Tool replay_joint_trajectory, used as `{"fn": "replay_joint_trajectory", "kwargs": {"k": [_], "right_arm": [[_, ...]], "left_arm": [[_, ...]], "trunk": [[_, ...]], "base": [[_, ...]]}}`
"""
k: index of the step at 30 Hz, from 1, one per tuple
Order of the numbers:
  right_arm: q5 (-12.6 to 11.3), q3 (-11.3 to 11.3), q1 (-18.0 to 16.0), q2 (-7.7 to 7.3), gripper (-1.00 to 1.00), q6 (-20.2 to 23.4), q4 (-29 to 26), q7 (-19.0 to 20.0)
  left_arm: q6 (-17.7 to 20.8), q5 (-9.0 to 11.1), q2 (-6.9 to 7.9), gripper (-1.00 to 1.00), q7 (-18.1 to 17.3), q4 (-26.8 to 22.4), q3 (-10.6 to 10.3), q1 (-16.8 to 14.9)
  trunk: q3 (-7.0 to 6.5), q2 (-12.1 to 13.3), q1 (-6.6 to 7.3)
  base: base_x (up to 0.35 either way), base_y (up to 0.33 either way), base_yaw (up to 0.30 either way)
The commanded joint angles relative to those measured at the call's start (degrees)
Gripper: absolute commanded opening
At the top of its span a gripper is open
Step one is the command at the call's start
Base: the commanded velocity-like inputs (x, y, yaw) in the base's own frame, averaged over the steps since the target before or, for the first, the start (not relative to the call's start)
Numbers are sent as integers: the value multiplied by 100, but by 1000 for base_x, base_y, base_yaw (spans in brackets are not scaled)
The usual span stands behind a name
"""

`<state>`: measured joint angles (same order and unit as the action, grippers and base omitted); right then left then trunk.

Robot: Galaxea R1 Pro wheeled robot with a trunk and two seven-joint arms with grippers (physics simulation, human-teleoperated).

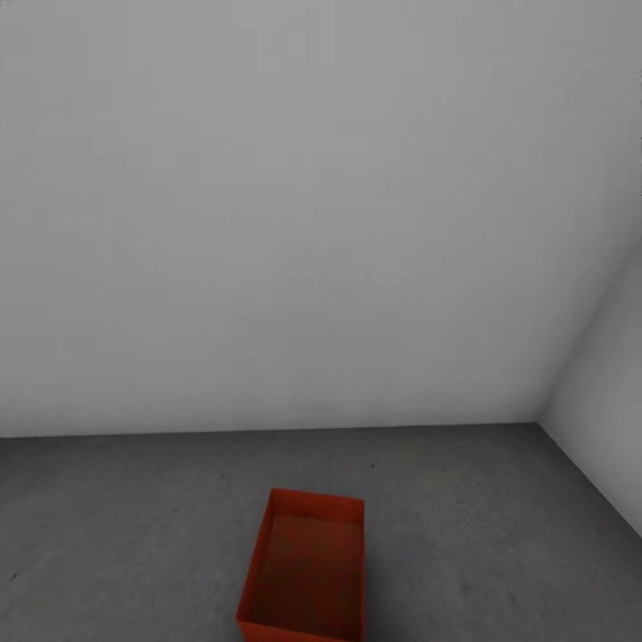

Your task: Move the two storage containers from the living room to the garage. In the garage, place one container on the floor and stack the other container on top of it (either order is fine).

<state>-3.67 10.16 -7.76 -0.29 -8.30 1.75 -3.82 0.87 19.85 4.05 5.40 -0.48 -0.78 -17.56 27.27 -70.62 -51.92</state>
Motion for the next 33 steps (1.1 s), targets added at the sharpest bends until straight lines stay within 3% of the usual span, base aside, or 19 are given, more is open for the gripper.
{"fn": "replay_joint_trajectory", "kwargs": {"k": [1,33], "right_arm": [[-38,47,-7,-1,100,-36,19,-11],[-30,47,55,-13,100,-110,19,-11]], "left_arm": [[6,28,1,100,14,-5,-10,-2],[7,28,0,100,14,-5,-10,-2]], "trunk": [[-4,-3,0],[-299,-3,0]], "base": [[0,0,0],[0,0,0]]}}
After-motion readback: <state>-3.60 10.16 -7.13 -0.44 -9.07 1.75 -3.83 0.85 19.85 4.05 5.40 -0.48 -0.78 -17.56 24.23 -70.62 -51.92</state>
